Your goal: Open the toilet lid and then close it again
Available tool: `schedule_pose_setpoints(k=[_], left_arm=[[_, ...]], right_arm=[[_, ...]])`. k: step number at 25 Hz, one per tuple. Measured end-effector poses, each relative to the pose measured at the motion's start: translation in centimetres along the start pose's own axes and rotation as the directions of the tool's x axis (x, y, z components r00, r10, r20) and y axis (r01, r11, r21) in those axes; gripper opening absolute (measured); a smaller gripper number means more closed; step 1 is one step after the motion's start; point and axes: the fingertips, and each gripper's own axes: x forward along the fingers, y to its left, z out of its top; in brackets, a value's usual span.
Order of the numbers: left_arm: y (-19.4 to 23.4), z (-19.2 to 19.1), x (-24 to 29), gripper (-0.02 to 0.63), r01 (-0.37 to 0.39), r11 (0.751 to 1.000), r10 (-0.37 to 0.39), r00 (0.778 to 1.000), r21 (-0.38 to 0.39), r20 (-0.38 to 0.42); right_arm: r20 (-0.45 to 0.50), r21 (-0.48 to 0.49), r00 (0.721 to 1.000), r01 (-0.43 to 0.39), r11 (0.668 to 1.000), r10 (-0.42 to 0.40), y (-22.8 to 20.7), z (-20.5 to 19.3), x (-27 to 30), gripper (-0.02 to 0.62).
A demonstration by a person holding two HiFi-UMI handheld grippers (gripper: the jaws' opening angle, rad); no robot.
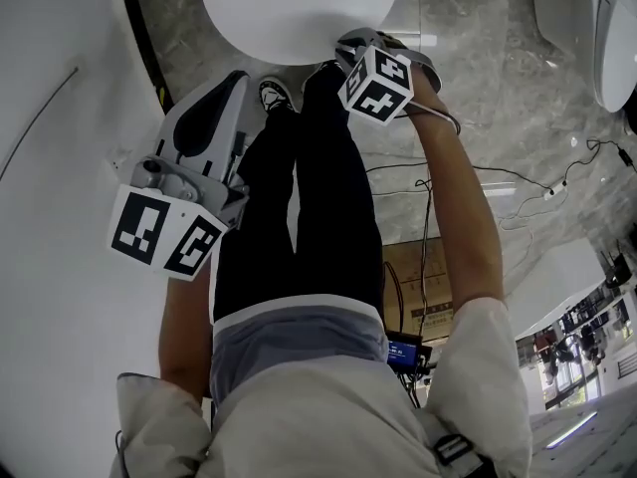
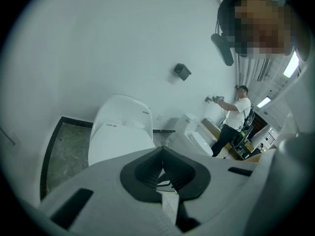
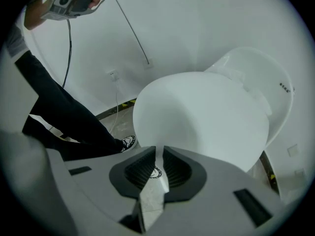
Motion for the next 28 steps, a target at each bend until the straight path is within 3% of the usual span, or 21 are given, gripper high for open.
schedule_pose_setpoints(k=[13, 21, 25, 28], left_arm=[[1.2, -0.4, 0.6, 0.006, -0.01, 1.0, 0.01, 1.0, 0.003, 0.007], [2.2, -1.3, -0.5, 0.006, -0.022, 1.0, 0.022, 1.0, -0.003, 0.016], [2.2, -1.5, -1.2, 0.006, -0.02, 1.0, 0.02, 0.999, -0.012, 0.03], [1.9, -1.2, -2.0, 0.006, -0.013, 1.0, 0.013, 0.999, -0.014, 0.047]], right_arm=[[-0.028, 0.169, 0.988, 0.152, 0.974, -0.15, -0.8, -2.0, 4.4, 0.032], [-0.058, 0.224, 0.981, 0.193, 0.955, -0.185, -1.0, -2.4, 5.1, 0.029], [-0.071, 0.329, 0.984, 0.179, 0.927, -0.164, -1.5, -2.4, 5.0, 0.02], [-0.029, 0.433, 0.987, 0.154, 0.888, -0.157, -1.3, -2.0, 4.1, 0.009]])
